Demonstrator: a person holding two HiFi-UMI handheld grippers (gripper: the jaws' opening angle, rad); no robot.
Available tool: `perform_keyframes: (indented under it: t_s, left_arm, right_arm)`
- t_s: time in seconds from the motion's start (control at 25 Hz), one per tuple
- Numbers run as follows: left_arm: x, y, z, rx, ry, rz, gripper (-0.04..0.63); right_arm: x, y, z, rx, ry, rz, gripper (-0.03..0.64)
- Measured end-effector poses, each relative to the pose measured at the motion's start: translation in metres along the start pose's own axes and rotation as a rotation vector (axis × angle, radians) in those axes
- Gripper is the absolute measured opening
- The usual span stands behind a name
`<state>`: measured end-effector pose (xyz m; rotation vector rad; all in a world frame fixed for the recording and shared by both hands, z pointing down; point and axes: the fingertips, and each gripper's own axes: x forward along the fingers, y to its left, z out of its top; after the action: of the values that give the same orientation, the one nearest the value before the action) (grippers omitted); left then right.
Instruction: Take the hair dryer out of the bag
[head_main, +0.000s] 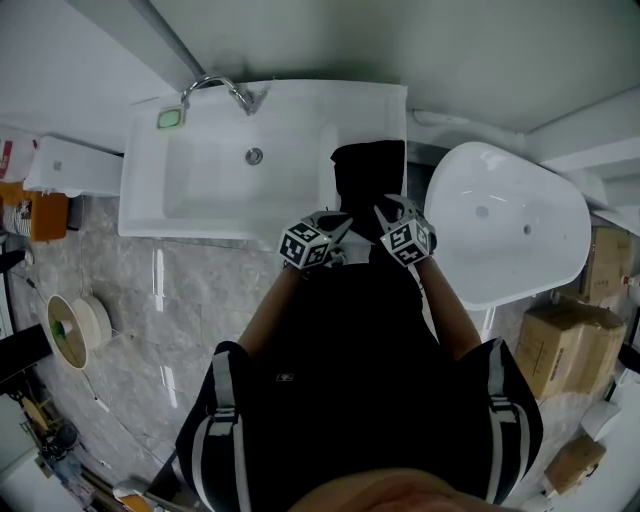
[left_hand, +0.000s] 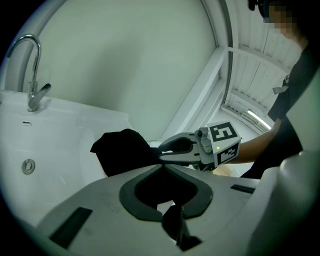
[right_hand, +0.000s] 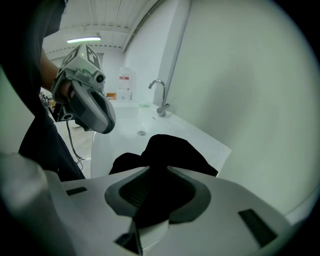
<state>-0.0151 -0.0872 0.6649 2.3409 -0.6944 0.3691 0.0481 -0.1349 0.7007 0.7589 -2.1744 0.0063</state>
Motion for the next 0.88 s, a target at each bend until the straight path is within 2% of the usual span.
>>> perform_keyframes:
  t_s: [0.2, 0.24, 0.28, 0.4, 0.68, 0.88]
  left_arm:
    - [0.017, -0.006, -0.009, -0.001, 0.057, -0.012, 0.018]
    - [0.02, -0.009, -0.01, -0.001, 0.073, -0.022, 0.018]
    - [0.023, -0.011, -0.011, 0.001, 0.088, -0.032, 0.018]
    - [0.029, -0.014, -0.013, 0.009, 0.12, -0.047, 0.018]
    - [0.048, -0.014, -0.015, 0.008, 0.152, -0.068, 0.018]
    - [0.067, 0.003, -0.01, -0.064, 0.149, 0.01, 0.041]
  right_arm:
    - [0.015, 0.01, -0.023, -0.023, 0.093, 0.105, 0.176]
    - [0.016, 0.008, -0.024, -0.02, 0.104, 0.111, 0.166]
    - [0.016, 0.006, -0.022, -0.01, 0.108, 0.113, 0.108]
    - [0.013, 0.0, -0.011, 0.062, 0.076, 0.139, 0.08]
    - [-0.004, -0.02, 0.013, 0.159, 0.006, 0.157, 0.074]
    - [-0.023, -0.024, 0.029, 0.242, -0.07, 0.185, 0.072]
